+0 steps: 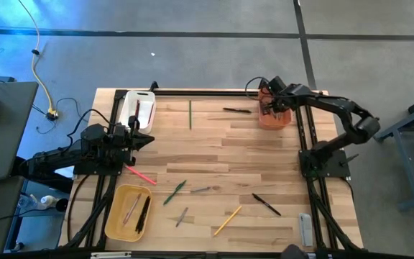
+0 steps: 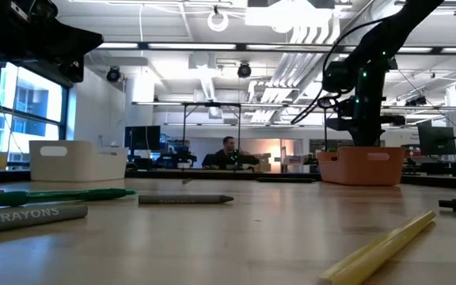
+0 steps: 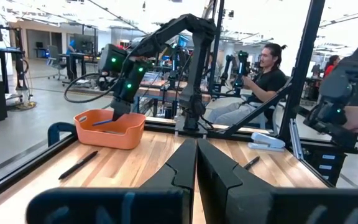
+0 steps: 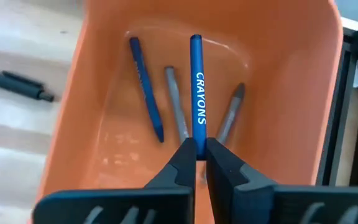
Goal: Sort crayons/erasers/pens/pencils in bins
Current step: Put the blue crayon into the orange bin
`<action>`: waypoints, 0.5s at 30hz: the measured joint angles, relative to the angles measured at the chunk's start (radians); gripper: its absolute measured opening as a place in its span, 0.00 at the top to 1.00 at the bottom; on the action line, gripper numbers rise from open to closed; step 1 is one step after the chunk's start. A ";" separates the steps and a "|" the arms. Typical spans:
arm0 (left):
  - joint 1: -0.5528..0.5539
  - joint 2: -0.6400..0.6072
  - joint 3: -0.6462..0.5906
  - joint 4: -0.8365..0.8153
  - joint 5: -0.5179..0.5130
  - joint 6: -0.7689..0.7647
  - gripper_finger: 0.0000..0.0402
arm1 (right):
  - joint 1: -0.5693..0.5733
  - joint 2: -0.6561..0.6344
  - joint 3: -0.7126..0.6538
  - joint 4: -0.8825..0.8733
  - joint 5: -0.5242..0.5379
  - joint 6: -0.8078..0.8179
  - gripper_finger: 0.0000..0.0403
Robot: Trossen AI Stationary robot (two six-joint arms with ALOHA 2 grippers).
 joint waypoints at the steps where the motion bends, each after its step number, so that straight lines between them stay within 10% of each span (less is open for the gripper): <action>1: 0.000 0.000 0.000 0.000 0.000 0.000 0.99 | -0.007 0.008 0.000 0.006 -0.004 -0.011 0.99; 15: 0.000 0.000 0.000 0.002 0.000 -0.038 0.99 | -0.044 0.120 0.000 0.041 0.003 -0.083 0.90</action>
